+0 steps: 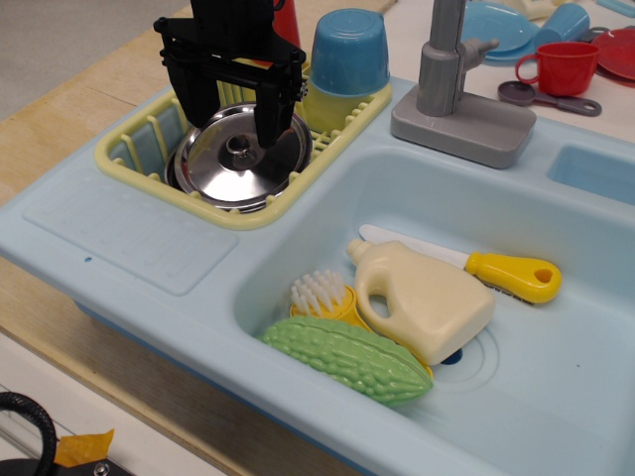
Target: Take lid off pot or pan
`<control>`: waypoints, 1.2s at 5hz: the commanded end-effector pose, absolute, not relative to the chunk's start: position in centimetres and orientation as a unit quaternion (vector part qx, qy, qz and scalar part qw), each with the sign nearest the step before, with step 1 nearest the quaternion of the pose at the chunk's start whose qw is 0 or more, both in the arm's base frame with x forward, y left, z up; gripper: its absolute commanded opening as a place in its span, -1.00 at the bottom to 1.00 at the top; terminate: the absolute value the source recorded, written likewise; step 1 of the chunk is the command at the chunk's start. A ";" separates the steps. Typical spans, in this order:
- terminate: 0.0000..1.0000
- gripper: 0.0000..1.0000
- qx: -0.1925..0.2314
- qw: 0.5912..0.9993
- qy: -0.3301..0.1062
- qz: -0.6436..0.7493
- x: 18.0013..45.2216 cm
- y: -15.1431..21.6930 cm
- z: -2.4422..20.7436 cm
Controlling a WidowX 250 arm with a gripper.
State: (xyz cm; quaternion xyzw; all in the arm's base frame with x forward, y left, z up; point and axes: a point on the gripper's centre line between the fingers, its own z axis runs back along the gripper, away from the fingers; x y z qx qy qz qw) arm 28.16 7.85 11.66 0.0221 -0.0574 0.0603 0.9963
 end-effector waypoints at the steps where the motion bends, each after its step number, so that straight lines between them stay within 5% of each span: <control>1: -1.00 1.00 0.022 0.996 -0.057 0.060 28.2 7.8 11.7; 3: -1.00 1.00 0.017 0.997 -0.045 0.065 28.8 8.0 11.1; 4: -1.00 -1.00 0.011 0.996 -0.047 0.075 28.7 8.2 10.7; 6: -1.00 -1.00 0.007 0.996 -0.046 0.080 28.2 8.4 10.7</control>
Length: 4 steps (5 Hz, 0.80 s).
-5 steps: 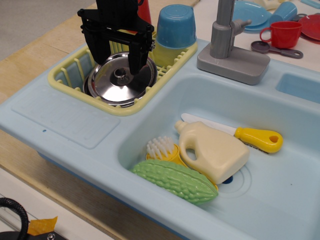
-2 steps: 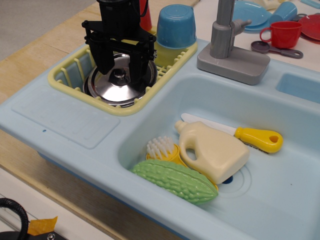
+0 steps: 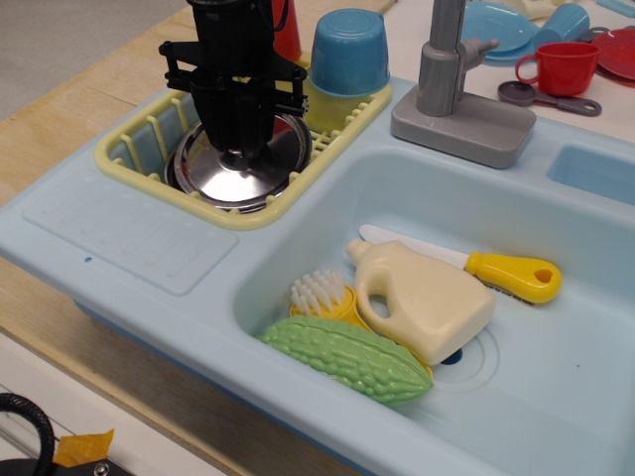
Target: Take lid off pot or pan
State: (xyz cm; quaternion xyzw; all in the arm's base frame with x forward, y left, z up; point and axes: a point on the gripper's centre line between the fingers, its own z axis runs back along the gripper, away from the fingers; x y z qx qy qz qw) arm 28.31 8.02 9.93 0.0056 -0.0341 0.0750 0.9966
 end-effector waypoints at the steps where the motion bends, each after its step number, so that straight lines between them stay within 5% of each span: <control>1: -1.00 -1.00 0.005 0.995 -0.053 0.082 27.8 8.4 10.8; 2: -1.00 -1.00 0.043 0.994 -0.060 0.075 28.3 7.3 13.8; 4: -1.00 -1.00 0.083 0.982 -0.041 0.163 24.3 6.8 17.3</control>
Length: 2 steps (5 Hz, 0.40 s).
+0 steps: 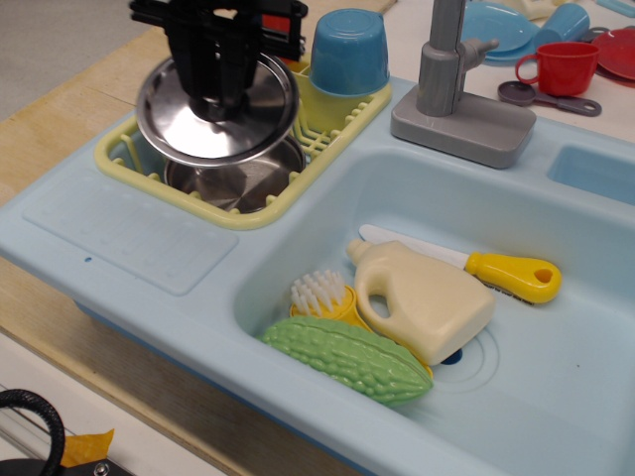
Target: Take lid off pot or pan
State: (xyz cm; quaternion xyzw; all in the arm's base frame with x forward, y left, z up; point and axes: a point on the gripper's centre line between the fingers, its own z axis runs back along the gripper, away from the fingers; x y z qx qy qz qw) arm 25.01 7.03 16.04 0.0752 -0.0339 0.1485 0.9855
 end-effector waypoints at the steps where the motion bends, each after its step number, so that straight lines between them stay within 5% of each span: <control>1: -1.00 -1.00 0.067 0.972 -0.021 0.224 21.5 7.2 16.5; 2: -1.00 -1.00 0.054 0.965 -0.007 0.256 19.9 7.2 16.3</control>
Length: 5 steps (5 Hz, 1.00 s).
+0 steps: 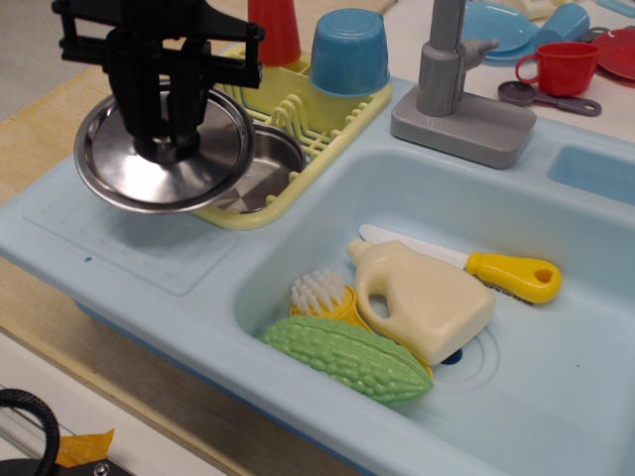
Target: Take lid off pot or pan
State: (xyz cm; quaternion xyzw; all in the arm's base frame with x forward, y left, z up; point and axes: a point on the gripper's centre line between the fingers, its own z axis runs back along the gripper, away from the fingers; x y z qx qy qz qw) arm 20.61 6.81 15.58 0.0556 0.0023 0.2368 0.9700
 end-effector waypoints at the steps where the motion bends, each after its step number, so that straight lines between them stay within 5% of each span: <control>1: -1.00 -1.00 0.042 0.963 -0.012 0.266 18.6 7.6 15.6; 2: -1.00 -1.00 0.031 0.964 -0.006 0.265 18.3 8.0 15.0; 3: -1.00 1.00 0.013 0.963 0.004 0.267 17.9 8.6 14.0; 4: -1.00 1.00 0.013 0.963 0.004 0.267 17.9 8.6 14.0; 5: 1.00 1.00 0.013 0.963 0.004 0.267 17.9 8.6 14.0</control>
